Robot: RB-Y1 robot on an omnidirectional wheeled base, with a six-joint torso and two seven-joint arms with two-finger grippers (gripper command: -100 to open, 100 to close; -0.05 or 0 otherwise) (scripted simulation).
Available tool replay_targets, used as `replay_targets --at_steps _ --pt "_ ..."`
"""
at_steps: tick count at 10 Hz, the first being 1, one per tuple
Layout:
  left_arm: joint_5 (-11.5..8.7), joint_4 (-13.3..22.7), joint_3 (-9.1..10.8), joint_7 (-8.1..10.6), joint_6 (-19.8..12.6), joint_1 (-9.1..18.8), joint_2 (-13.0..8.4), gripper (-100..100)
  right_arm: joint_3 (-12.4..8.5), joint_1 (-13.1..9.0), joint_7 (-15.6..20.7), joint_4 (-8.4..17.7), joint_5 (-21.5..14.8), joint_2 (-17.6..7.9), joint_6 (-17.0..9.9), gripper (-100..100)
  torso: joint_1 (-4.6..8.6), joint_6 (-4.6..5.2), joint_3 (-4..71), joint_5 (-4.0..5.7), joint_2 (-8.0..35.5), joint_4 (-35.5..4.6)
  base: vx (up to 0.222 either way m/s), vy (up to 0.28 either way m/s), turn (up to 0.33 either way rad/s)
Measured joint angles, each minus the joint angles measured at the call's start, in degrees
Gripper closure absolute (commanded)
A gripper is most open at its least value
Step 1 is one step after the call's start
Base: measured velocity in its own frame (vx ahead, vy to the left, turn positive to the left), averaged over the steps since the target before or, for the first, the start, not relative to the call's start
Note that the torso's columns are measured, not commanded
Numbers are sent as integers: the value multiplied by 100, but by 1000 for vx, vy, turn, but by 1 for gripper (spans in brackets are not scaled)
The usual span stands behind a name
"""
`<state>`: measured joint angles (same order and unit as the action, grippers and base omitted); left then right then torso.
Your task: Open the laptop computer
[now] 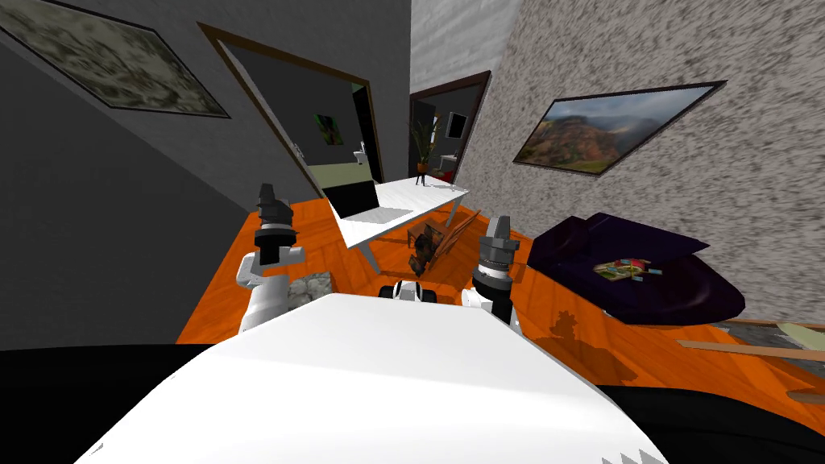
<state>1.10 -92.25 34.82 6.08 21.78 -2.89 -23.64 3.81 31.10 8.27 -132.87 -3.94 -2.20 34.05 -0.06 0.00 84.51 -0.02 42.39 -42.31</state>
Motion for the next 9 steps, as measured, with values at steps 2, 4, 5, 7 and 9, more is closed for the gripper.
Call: replay_targets --at_steps 2,4,5,7,9 --pt "-23 313 276 -17 -71 207 -149 -100 0 0 0 0 0 0 0 0 4 3 5 2 -10 2 51 -73 -149" --pt "-17 542 391 -56 -107 326 -171 -100 -1 1 0 0 0 -1 0 0 -9 -4 3 -2 -4 2 26 -40 -77" --pt "-26 626 532 -76 -147 420 -212 -100 -1 0 0 0 0 -1 0 0 8 4 5 2 -10 2 38 -60 -109" --pt "-46 1022 774 -109 -90 633 -324 -100 0 0 0 0 0 0 0 0 14 3 12 5 -20 5 60 -68 -141" --pt "-54 1419 997 -167 -175 942 -472 -100 0 0 0 0 0 0 0 0 10 3 9 4 -14 4 60 -68 -125"
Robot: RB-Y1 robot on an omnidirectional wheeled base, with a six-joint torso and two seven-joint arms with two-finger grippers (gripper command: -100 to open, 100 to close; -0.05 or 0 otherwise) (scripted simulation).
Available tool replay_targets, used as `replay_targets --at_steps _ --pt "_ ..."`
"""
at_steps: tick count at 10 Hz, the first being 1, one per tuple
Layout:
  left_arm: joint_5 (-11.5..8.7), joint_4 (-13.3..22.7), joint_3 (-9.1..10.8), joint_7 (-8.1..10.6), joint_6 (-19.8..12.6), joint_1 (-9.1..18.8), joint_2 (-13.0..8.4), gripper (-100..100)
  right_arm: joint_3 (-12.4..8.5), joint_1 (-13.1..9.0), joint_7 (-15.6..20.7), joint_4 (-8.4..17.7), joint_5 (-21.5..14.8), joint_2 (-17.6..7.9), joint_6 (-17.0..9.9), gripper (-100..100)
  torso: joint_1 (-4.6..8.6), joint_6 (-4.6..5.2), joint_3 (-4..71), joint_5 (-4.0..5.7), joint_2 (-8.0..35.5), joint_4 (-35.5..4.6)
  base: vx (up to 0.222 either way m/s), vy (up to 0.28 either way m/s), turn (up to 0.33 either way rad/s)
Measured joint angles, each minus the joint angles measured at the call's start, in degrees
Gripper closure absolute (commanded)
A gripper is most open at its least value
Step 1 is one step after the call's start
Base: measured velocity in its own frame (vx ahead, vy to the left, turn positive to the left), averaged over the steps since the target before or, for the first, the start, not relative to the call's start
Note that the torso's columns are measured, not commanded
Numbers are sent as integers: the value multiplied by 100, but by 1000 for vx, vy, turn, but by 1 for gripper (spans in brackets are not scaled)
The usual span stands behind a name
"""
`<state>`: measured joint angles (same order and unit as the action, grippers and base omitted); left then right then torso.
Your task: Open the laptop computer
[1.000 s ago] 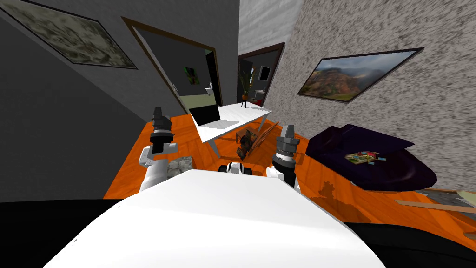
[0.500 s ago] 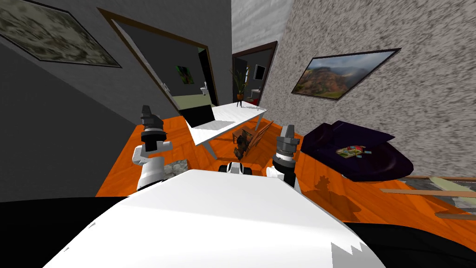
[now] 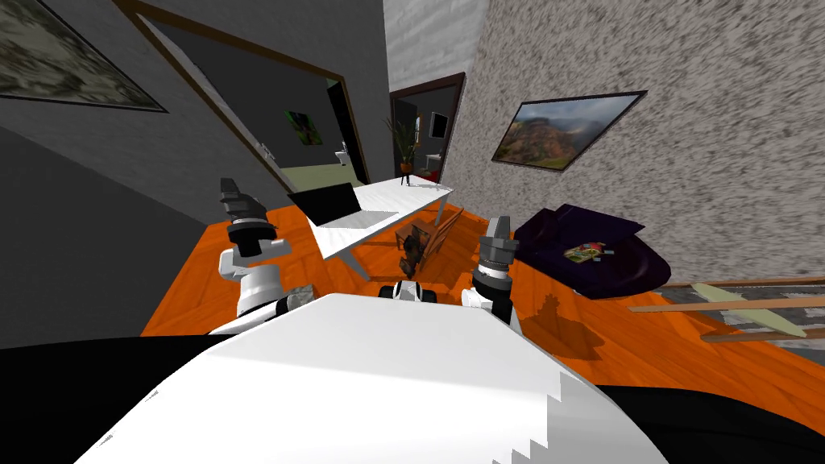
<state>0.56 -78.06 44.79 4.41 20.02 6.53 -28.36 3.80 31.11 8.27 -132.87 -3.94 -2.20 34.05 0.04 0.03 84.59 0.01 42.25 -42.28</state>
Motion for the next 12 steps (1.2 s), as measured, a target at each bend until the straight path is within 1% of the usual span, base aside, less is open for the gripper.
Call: replay_targets --at_steps 1,2,3,4,5,6,7,8,9,10,11,12 --pt "-15 100 87 -6 -66 48 -43 -100 0 0 0 0 0 0 0 0 -9 -6 -4 -3 6 -1 67 -62 -138" --pt "-41 252 248 -8 -108 143 -103 -100 0 0 0 0 0 0 0 0 -6 -2 -4 -3 5 -1 58 -55 -81" --pt "-42 406 332 -35 -110 219 -101 -100 -1 0 0 0 0 0 0 0 -7 -4 -5 -3 7 -1 80 -59 -159" --pt "-46 521 480 -87 -154 371 -115 -100 0 0 0 0 0 0 0 0 -3 0 0 0 -2 0 63 -58 -90" --pt "-62 720 560 -95 -136 433 -175 -100 -1 1 0 0 0 0 0 0 -4 -6 -3 -2 5 0 60 -75 -140" --pt "-93 927 702 -87 -156 566 -299 -100 0 0 0 0 0 0 0 0 1 -1 -4 1 6 -2 64 -53 -88" --pt "-105 1084 783 -94 -200 635 -329 -100 -1 0 0 0 0 0 0 0 -7 -5 -4 -2 6 -1 71 -58 -141" --pt "-132 1215 926 -102 -241 724 -374 -100 0 0 0 0 0 0 0 0 -5 -2 -2 -2 2 -1 62 -39 -79" --pt "-138 1379 1006 -125 -228 797 -372 -100 -1 1 0 0 0 0 0 0 -11 -5 -3 -4 5 -1 32 -13 7" --pt "-133 1487 1028 -149 -218 844 -372 -100 -1 0 0 0 0 -1 0 0 -17 -6 -8 -5 13 -3 63 -34 -120" --pt "-150 1667 1145 -172 -244 981 -450 -100 -1 0 0 0 0 -1 0 0 -4 1 -2 -1 2 -1 58 -30 -88" --pt "-154 1783 1219 -200 -273 1057 -451 -100 -1 0 0 0 0 -1 0 0 -2 -4 -1 -1 2 0 78 -41 -134"
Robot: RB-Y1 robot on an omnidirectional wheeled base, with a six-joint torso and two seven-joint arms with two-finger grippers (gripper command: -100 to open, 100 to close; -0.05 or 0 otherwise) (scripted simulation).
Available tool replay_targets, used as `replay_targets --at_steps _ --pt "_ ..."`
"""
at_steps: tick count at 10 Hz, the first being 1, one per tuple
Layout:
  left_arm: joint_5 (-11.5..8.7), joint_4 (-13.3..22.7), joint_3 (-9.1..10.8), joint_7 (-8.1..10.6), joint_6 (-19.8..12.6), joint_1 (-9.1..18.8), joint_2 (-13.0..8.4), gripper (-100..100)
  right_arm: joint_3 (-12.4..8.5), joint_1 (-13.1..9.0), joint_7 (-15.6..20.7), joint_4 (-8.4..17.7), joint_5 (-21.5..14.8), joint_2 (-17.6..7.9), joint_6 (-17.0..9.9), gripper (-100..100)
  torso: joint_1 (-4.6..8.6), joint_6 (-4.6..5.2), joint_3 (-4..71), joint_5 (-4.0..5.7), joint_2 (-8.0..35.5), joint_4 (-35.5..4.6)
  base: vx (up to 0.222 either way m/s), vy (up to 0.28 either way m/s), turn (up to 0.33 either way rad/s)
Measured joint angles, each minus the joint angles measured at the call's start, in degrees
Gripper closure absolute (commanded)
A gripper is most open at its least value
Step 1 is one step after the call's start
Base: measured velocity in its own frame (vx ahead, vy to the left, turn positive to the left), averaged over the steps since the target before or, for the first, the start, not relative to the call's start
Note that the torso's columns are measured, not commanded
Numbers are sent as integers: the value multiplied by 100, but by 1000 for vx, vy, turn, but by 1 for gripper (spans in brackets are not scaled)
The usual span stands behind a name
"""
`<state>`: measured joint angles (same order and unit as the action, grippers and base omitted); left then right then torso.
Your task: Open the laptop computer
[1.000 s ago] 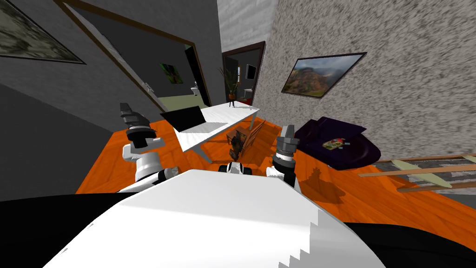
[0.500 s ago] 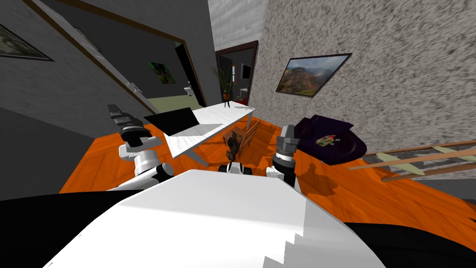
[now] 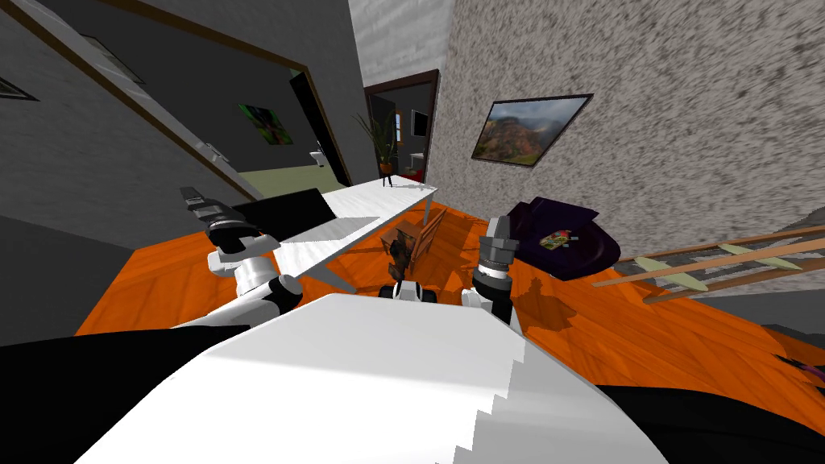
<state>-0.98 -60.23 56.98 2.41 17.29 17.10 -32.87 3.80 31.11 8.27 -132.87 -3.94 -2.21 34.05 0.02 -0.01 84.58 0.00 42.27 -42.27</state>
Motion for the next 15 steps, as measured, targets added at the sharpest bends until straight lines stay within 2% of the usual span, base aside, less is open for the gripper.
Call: replay_targets --at_steps 2,5,6,14,15 --pt "-43 450 190 -8 25 190 -149 -100 0 0 0 0 0 0 0 0 -1 -1 0 0 0 0 63 -38 -77" --pt "-121 1126 663 -110 -25 646 -255 -100 0 -1 0 0 0 0 0 0 -11 0 -11 -3 16 -6 4 -3 -37" --pt "-133 1322 759 -138 -50 733 -282 -100 0 -1 0 0 0 0 0 0 -7 -1 -7 -3 10 -3 5 -7 2" --pt "-142 1399 804 -139 -92 754 -298 -100 0 0 0 0 0 0 0 0 1 2 0 0 -1 -1 7 -5 -18" --pt "-143 1432 897 -160 -136 830 -311 -100 0 0 0 0 0 0 0 0 5 5 5 2 -8 1 67 -32 -100"
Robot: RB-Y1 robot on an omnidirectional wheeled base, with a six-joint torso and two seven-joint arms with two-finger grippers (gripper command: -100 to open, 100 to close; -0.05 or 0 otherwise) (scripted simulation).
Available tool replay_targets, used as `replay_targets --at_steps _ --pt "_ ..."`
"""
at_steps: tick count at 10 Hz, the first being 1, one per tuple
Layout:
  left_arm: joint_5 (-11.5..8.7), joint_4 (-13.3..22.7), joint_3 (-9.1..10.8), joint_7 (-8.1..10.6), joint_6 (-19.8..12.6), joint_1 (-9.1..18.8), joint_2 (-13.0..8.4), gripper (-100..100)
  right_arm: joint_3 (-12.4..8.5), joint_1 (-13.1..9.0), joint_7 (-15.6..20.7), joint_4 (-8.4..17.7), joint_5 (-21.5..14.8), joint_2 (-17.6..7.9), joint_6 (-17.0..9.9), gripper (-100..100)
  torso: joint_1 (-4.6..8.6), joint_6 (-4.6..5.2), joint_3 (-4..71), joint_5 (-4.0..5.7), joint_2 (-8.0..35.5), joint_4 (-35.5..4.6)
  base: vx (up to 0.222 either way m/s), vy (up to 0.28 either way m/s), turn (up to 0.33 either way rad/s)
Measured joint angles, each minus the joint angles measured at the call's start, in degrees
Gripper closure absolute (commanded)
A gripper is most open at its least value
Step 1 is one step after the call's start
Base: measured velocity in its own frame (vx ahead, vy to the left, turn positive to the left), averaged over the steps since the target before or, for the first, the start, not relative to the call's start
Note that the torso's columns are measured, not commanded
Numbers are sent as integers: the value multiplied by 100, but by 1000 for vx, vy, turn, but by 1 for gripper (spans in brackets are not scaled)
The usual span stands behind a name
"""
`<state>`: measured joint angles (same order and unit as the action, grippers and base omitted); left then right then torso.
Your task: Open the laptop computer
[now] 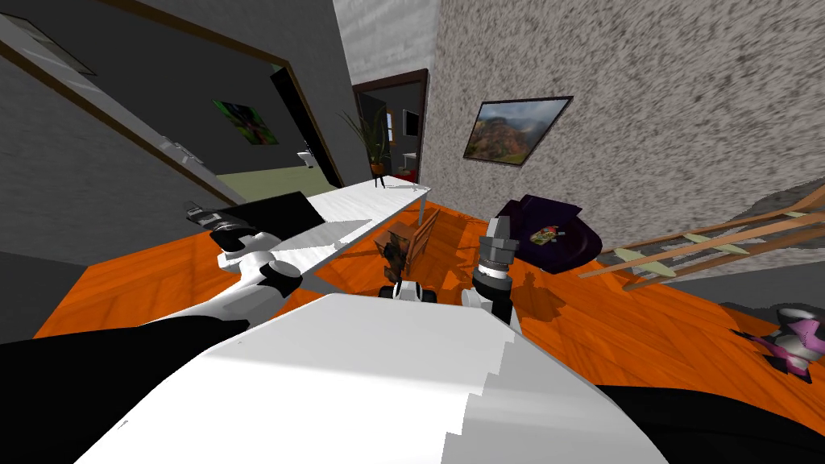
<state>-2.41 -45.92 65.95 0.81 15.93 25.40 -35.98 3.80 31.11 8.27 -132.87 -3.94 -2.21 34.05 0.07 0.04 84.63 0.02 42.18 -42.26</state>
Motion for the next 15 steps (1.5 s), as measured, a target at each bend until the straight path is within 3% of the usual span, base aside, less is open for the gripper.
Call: replay_targets --at_steps 14,15 --pt "-9 658 1457 -440 -840 1221 -139 -100 0 0 0 0 0 0 0 0 -8 -3 -8 -2 14 -4 71 -27 -78" --pt "-9 661 1468 -449 -863 1233 -137 -100 0 0 0 0 0 0 0 0 -11 -9 -20 -4 34 -9 -28 -11 23"
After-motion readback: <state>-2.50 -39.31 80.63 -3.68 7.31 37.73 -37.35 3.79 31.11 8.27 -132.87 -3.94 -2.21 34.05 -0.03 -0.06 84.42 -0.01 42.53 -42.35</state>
